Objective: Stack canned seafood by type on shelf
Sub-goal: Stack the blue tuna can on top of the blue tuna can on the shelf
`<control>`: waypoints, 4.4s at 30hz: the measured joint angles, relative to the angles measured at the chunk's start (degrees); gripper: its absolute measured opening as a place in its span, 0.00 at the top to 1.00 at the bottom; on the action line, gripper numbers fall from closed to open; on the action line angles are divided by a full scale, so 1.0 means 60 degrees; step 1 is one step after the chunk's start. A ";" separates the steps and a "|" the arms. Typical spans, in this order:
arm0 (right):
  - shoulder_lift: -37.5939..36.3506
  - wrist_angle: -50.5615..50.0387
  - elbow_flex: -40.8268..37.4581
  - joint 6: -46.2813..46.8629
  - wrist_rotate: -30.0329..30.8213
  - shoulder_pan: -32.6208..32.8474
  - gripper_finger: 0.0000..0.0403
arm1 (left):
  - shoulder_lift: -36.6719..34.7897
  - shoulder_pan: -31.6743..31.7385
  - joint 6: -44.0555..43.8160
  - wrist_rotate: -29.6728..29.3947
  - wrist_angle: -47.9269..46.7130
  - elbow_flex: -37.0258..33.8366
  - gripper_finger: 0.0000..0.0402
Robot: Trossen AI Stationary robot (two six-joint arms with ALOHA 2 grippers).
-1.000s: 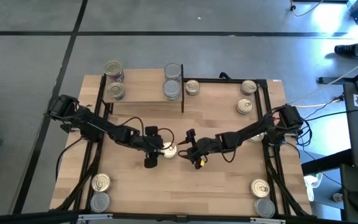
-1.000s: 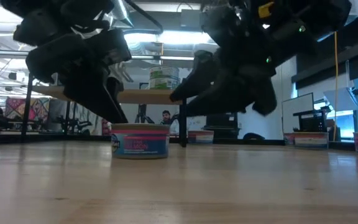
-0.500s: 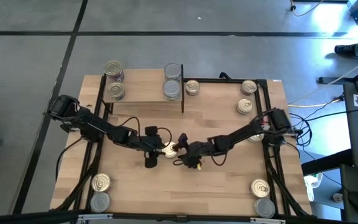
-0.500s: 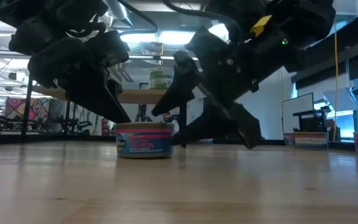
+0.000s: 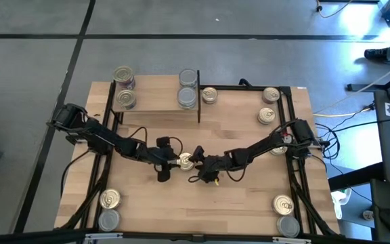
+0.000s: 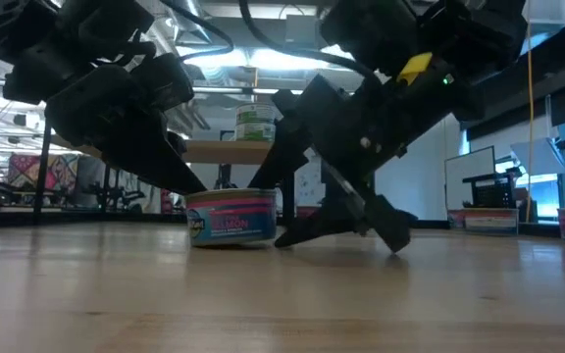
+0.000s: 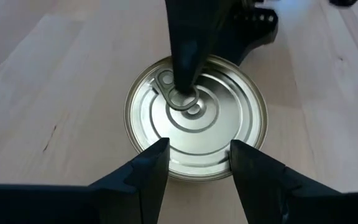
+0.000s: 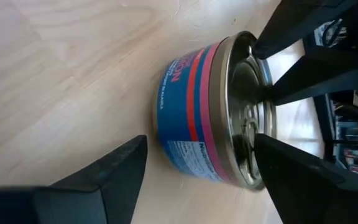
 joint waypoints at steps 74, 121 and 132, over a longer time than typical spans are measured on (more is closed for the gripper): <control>-0.2149 -0.2863 0.1727 0.4357 0.1386 -0.0259 0.52 | -0.3910 -0.0858 0.1038 -0.2880 -0.2133 0.0422 0.49; -0.1949 -0.1001 0.1746 0.5787 -0.0393 -0.0808 0.41 | -0.3508 -0.0565 0.4506 -0.2821 -0.4374 0.2482 0.53; -0.3876 -0.5832 0.1746 0.6714 -0.0011 0.0131 0.35 | -0.3763 -0.0560 0.3038 -0.4682 -0.9213 0.4744 0.53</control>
